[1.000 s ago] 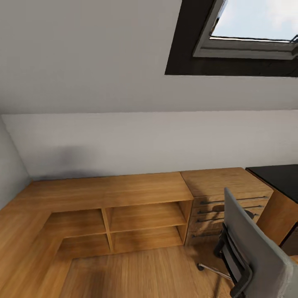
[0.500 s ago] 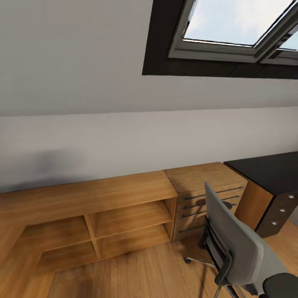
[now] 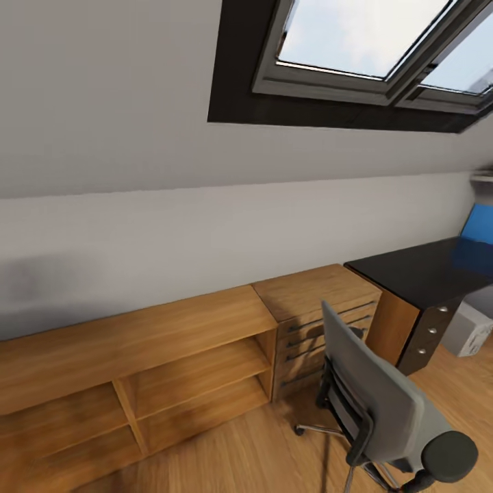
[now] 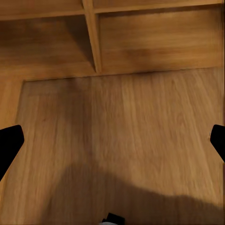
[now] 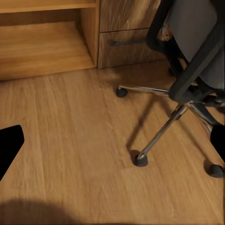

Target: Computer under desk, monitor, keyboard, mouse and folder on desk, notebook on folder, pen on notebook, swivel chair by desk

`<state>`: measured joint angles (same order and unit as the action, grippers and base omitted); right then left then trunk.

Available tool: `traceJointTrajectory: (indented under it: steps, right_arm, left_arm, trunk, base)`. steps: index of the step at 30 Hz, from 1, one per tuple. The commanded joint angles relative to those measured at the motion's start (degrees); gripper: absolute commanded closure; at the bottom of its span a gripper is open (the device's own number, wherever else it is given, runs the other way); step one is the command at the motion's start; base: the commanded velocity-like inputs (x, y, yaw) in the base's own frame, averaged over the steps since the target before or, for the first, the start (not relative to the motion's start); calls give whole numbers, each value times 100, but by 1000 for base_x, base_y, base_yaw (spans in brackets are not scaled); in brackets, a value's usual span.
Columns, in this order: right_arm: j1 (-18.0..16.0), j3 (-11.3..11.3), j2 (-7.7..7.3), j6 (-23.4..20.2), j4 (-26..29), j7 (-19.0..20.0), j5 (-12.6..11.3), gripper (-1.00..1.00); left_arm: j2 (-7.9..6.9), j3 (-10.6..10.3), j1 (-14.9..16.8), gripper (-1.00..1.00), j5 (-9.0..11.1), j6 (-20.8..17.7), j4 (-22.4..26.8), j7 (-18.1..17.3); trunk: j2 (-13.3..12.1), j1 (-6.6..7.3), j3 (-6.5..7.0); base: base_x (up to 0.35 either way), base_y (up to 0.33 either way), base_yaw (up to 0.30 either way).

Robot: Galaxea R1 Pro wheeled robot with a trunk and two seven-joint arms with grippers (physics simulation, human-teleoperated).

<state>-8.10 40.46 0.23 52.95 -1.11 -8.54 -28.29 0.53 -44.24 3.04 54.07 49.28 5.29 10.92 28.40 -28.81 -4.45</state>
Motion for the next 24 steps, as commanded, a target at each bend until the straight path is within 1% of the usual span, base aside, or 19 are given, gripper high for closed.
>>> traceJointTrajectory:
  steps: [1,24]
  right_arm:
    - [-7,47,3,14,-12,-42,-1,-100]
    - [-7,50,3,14,-12,-42,-1,-100]
  left_arm:
    - [-1,-49,3,-100,-2,12,2,60]
    - [-1,-45,3,-100,-2,12,-1,60]
  trunk:
    - [11,-3,-12]
    - [11,-3,-12]
  base:
    - [10,10,-293]
    - [1,1,-296]
